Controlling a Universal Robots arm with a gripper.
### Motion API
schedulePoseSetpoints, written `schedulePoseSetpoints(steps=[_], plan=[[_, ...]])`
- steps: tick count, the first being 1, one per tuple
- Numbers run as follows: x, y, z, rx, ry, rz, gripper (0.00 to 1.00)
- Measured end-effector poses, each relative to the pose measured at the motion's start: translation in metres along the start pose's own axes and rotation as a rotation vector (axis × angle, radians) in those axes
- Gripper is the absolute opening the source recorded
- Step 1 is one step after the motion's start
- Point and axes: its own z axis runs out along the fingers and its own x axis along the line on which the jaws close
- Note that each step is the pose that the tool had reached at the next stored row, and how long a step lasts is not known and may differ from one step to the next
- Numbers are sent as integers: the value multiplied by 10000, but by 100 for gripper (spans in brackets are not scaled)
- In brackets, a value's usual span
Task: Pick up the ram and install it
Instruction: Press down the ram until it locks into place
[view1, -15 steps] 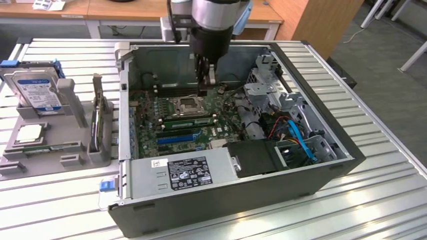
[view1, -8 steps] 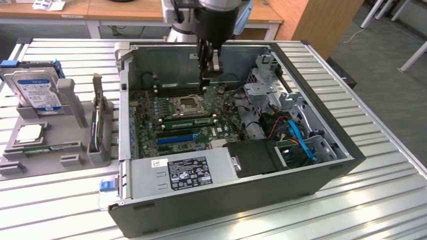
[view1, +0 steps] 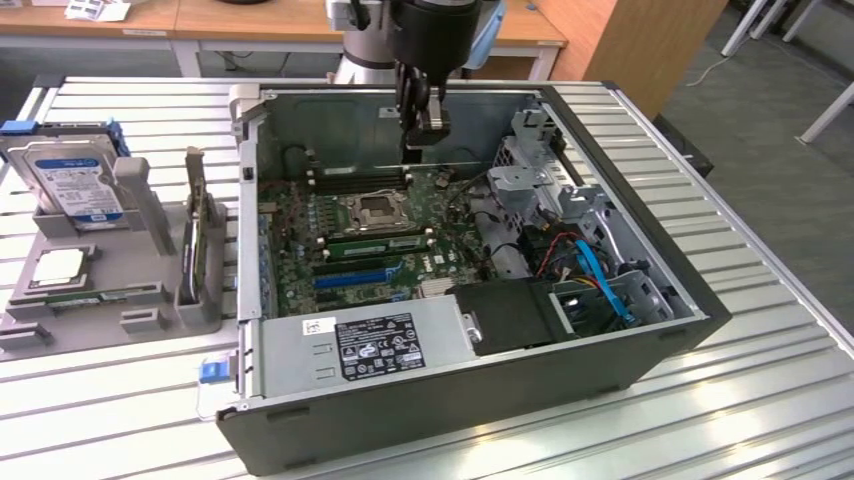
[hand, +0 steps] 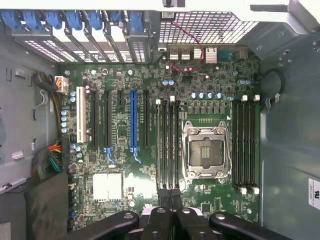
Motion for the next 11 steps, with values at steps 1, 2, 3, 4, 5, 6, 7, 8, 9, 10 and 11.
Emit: schedulePoseSetpoints(steps=[1, 2, 3, 4, 5, 6, 7, 8, 9, 10, 11], plan=[[0, 0, 0, 0, 0, -3, 11], [0, 0, 0, -1, 1, -5, 11], [0, 0, 0, -1, 1, -9, 11], [0, 0, -1, -1, 1, -13, 11], [0, 0, 0, -1, 0, -14, 11], [0, 0, 0, -1, 1, -17, 11], [0, 0, -1, -1, 1, -19, 11], [0, 0, 0, -2, 1, -21, 11], [0, 0, 0, -1, 1, -23, 11], [0, 0, 0, -2, 1, -25, 11], [0, 0, 0, -2, 1, -33, 11]])
